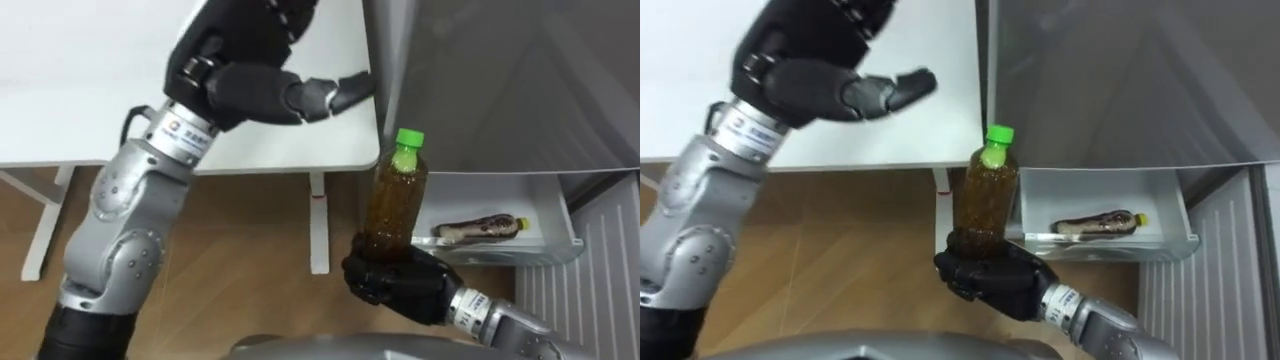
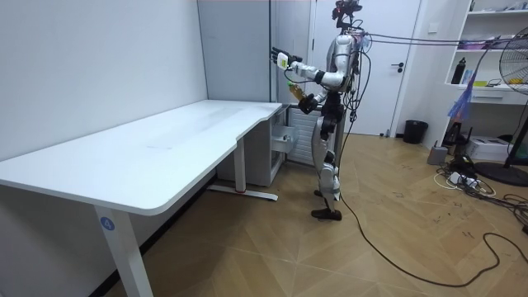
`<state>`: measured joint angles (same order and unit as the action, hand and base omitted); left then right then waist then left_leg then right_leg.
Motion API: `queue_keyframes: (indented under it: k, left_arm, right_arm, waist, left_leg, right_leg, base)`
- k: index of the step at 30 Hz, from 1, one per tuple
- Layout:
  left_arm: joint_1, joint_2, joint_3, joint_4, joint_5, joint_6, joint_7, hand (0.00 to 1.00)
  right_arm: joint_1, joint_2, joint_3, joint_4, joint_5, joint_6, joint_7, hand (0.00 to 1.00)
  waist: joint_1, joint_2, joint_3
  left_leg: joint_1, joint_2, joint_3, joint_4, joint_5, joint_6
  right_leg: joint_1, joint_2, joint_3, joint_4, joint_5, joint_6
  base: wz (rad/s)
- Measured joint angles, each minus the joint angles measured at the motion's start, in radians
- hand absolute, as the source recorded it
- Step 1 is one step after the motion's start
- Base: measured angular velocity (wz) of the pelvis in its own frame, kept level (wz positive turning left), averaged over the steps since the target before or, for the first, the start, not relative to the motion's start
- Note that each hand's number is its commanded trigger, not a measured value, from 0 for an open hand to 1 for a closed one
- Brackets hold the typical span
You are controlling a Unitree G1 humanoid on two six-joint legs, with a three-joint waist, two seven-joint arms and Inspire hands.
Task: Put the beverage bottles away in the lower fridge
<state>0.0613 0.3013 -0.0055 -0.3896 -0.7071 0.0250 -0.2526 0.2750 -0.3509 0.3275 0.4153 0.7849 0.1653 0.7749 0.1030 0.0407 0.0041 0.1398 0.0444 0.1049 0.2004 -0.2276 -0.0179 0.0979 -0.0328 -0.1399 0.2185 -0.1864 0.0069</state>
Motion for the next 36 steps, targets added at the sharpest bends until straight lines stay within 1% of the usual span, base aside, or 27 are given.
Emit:
queue_keyframes:
  k: [4,7,9,10,11,12,13,14,15,16,17,18,19,20,21,22,23,24,25,26,27,28,30,32,33,34,36]
  left_arm:
    - [0.046,-0.003,0.107,0.0,0.049,-0.022,0.09,0.0]
    - [0.051,-0.005,0.174,0.0,0.05,-0.029,0.16,0.0]
    - [0.051,-0.007,0.242,0.0,0.051,-0.039,0.258,0.0]
    - [0.052,-0.008,0.262,0.0,0.056,-0.042,0.28,0.0]
    - [0.06,-0.01,0.303,0.0,0.056,-0.05,0.317,0.0]
    - [0.075,-0.014,0.345,0.002,0.056,-0.068,0.356,0.0]
    - [0.085,-0.014,0.362,0.008,0.056,-0.078,0.374,0.0]
    - [0.103,-0.016,0.393,0.027,0.051,-0.092,0.405,0.0]
    - [0.111,-0.021,0.417,0.057,0.047,-0.096,0.434,0.0]
    - [0.112,-0.022,0.423,0.073,0.042,-0.096,0.449,0.0]
    - [0.114,-0.023,0.429,0.113,0.018,-0.096,0.479,0.0]
    - [0.116,-0.023,0.429,0.171,-0.018,-0.097,0.503,0.0]
    - [0.127,-0.023,0.429,0.239,-0.065,-0.096,0.523,0.0]
    - [0.136,-0.023,0.429,0.278,-0.089,-0.096,0.529,0.0]
    - [0.146,-0.023,0.424,0.381,-0.117,-0.093,0.536,0.0]
    - [0.166,-0.024,0.406,0.477,-0.135,-0.082,0.551,0.0]
    - [0.181,-0.025,0.391,0.523,-0.14,-0.076,0.556,0.0]
    - [0.21,-0.028,0.351,0.605,-0.161,-0.059,0.558,0.0]
    - [0.223,-0.03,0.326,0.647,-0.175,-0.05,0.558,0.0]
    - [0.24,-0.039,0.282,0.731,-0.196,-0.031,0.556,0.0]
    - [0.255,-0.049,0.231,0.82,-0.196,-0.02,0.551,0.0]
    - [0.257,-0.051,0.202,0.87,-0.192,-0.017,0.545,0.0]
    - [0.259,-0.054,0.08,1.102,-0.115,0.016,0.495,0.0]
    - [0.28,-0.06,0.029,1.206,-0.069,0.044,0.451,0.0]
    - [0.285,-0.06,0.012,1.277,-0.037,0.056,0.42,0.0]
    - [0.285,-0.06,0.009,1.315,-0.012,0.064,0.409,0.0]
    - [0.303,-0.064,0.008,1.403,0.111,0.081,0.379,0.0]
  right_arm:
    - [0.021,0.015,-0.067,0.0,-0.056,-0.001,-0.002,1.0]
    - [0.023,0.028,-0.097,0.0,-0.071,-0.001,-0.006,1.0]
    - [0.032,0.034,-0.107,0.0,-0.08,-0.001,-0.016,1.0]
    - [0.035,0.037,-0.111,0.0,-0.087,-0.001,-0.02,1.0]
    - [0.045,0.043,-0.12,0.0,-0.089,-0.001,-0.025,1.0]
    - [0.058,0.051,-0.136,0.0,-0.088,-0.001,-0.026,1.0]
    - [0.064,0.053,-0.143,0.0,-0.087,-0.001,-0.027,1.0]
    - [0.072,0.053,-0.153,0.0,-0.087,0.0,-0.033,1.0]
    - [0.076,0.051,-0.159,0.0,-0.087,0.0,-0.036,1.0]
    - [0.078,0.051,-0.161,0.0,-0.087,0.0,-0.038,1.0]
    - [0.078,0.05,-0.162,0.0,-0.087,0.002,-0.048,1.0]
    - [0.077,0.05,-0.162,-0.003,-0.082,0.008,-0.064,1.0]
    - [0.075,0.054,-0.162,-0.005,-0.073,0.013,-0.083,1.0]
    - [0.075,0.058,-0.164,-0.005,-0.071,0.015,-0.091,1.0]
    - [0.074,0.067,-0.165,-0.004,-0.061,0.021,-0.111,1.0]
    - [0.075,0.075,-0.164,-0.004,-0.034,0.038,-0.129,1.0]
    - [0.074,0.079,-0.164,-0.004,-0.019,0.044,-0.139,1.0]
    - [0.075,0.084,-0.161,-0.004,0.027,0.054,-0.16,1.0]
    - [0.075,0.086,-0.157,-0.004,0.052,0.055,-0.171,1.0]
    - [0.075,0.094,-0.152,-0.004,0.094,0.056,-0.191,1.0]
    - [0.075,0.108,-0.15,-0.003,0.132,0.056,-0.206,1.0]
    - [0.074,0.116,-0.15,-0.002,0.142,0.055,-0.209,1.0]
    - [0.052,0.12,-0.128,0.027,0.147,0.054,-0.21,1.0]
    - [0.052,0.12,-0.111,0.047,0.159,0.056,-0.223,1.0]
    - [0.051,0.121,-0.111,0.064,0.158,0.056,-0.225,1.0]
    - [0.049,0.121,-0.111,0.079,0.156,0.056,-0.225,1.0]
    - [0.048,0.114,-0.116,0.125,0.162,0.056,-0.23,1.0]
  waist:
    - [0.015,-0.002,0.0028]
    - [0.035,-0.002,0.0027]
    - [0.046,-0.004,0.0025]
    - [0.052,-0.004,0.0025]
    - [0.061,-0.005,0.0023]
    - [0.066,-0.006,0.0025]
    - [0.069,-0.006,0.0026]
    - [0.073,-0.006,0.0021]
    - [0.08,-0.006,0.0015]
    - [0.086,-0.006,0.0014]
    - [0.093,-0.005,0.0018]
    - [0.098,-0.005,0.0]
    - [0.104,0.0,-0.0028]
    - [0.105,0.002,-0.0042]
    - [0.102,0.005,-0.0041]
    - [0.1,0.006,-0.0055]
    - [0.099,0.006,-0.0054]
    - [0.097,0.004,-0.0045]
    - [0.097,0.004,-0.0035]
    - [0.097,0.004,-0.0028]
    - [0.098,-0.003,-0.0035]
    - [0.094,-0.004,-0.0033]
    - [0.074,-0.013,-0.003]
    - [0.068,-0.024,-0.0031]
    - [0.061,-0.031,-0.0008]
    - [0.061,-0.032,-0.0012]
    - [0.06,-0.034,-0.0025]
  left_leg:
    - [0.028,-0.001,-0.002,-0.004,0.0,0.0]
    - [0.033,-0.001,-0.002,-0.021,0.0,0.0]
    - [0.047,-0.001,-0.002,-0.029,0.001,0.0]
    - [0.05,-0.001,-0.002,-0.029,0.001,0.0]
    - [0.053,-0.001,-0.003,-0.032,0.001,0.0]
    - [0.057,-0.002,-0.002,-0.034,0.001,0.0]
    - [0.06,-0.003,-0.002,-0.035,0.0,0.0]
    - [0.064,-0.004,-0.002,-0.035,0.0,0.0]
    - [0.064,-0.004,-0.003,-0.034,0.0,0.0]
    - [0.063,-0.004,-0.003,-0.034,0.0,0.0]
    - [0.063,-0.004,-0.004,-0.034,0.0,0.0]
    - [0.063,-0.004,-0.008,-0.035,0.0,0.0]
    - [0.063,-0.004,-0.008,-0.035,0.0,0.0]
    - [0.064,-0.004,-0.008,-0.035,0.0,0.0]
    - [0.068,-0.004,-0.009,-0.035,0.0,0.0]
    - [0.068,-0.004,-0.009,-0.035,0.0,0.0]
    - [0.067,-0.004,-0.009,-0.035,0.0,0.0]
    - [0.063,-0.004,-0.009,-0.037,0.0,0.0]
    - [0.062,-0.004,-0.009,-0.038,0.0,0.0]
    - [0.061,-0.004,-0.009,-0.038,0.0,0.0]
    - [0.061,-0.004,-0.009,-0.039,0.0,0.0]
    - [0.06,-0.004,-0.011,-0.039,0.0,0.0]
    - [0.053,-0.004,-0.013,-0.041,0.0,-0.001]
    - [0.047,-0.003,-0.014,-0.041,-0.002,-0.002]
    - [0.043,-0.002,-0.014,-0.041,-0.002,-0.003]
    - [0.043,-0.001,-0.013,-0.04,-0.003,-0.003]
    - [0.045,-0.001,-0.013,-0.037,-0.006,-0.003]
  right_leg:
    - [0.03,0.0,-0.005,-0.015,-0.002,0.002]
    - [0.03,0.001,-0.006,-0.016,-0.002,0.003]
    - [0.037,0.001,-0.007,-0.016,-0.002,0.003]
    - [0.041,0.001,-0.007,-0.017,-0.002,0.003]
    - [0.047,0.001,-0.007,-0.018,-0.003,0.004]
    - [0.054,0.001,-0.008,-0.026,-0.003,0.004]
    - [0.06,0.001,-0.01,-0.034,-0.003,0.004]
    - [0.061,0.0,-0.01,-0.034,-0.003,0.005]
    - [0.061,0.0,-0.011,-0.036,-0.003,0.005]
    - [0.06,0.0,-0.012,-0.036,-0.003,0.005]
    - [0.061,0.0,-0.013,-0.037,-0.003,0.005]
    - [0.063,-0.001,-0.018,-0.038,-0.003,0.005]
    - [0.066,0.0,-0.019,-0.042,-0.003,0.005]
    - [0.069,0.0,-0.02,-0.046,-0.003,0.005]
    - [0.076,-0.001,-0.025,-0.05,-0.003,0.005]
    - [0.076,-0.001,-0.027,-0.049,-0.004,0.005]
    - [0.074,-0.001,-0.027,-0.05,-0.004,0.006]
    - [0.07,0.0,-0.026,-0.05,-0.004,0.006]
    - [0.069,0.0,-0.026,-0.05,-0.004,0.006]
    - [0.068,0.0,-0.026,-0.05,-0.004,0.006]
    - [0.068,0.0,-0.028,-0.05,-0.004,0.006]
    - [0.068,0.0,-0.029,-0.05,-0.004,0.006]
    - [0.066,0.0,-0.031,-0.05,-0.004,0.006]
    - [0.059,0.002,-0.03,-0.049,-0.004,0.006]
    - [0.058,0.004,-0.029,-0.051,-0.003,0.005]
    - [0.058,0.004,-0.03,-0.051,-0.003,0.005]
    - [0.06,0.004,-0.03,-0.05,-0.003,0.005]
  base:
    - [0.03]
    - [0.01]
    - [0.0]
    - [0.0]
    - [0.0]
    - [0.0]
    - [0.0]
    - [0.0]
    - [0.0]
    - [0.0]
    - [0.05]
    - [0.05]
    - [0.04]
    - [0.0]
    - [0.04]
    - [0.04]
    - [0.0]
    - [0.0]
    - [0.0]
    - [0.0]
    - [0.0]
    - [0.04]
    - [0.04]
    - [0.0]
    - [0.0]
    - [0.0]
    - [0.0]
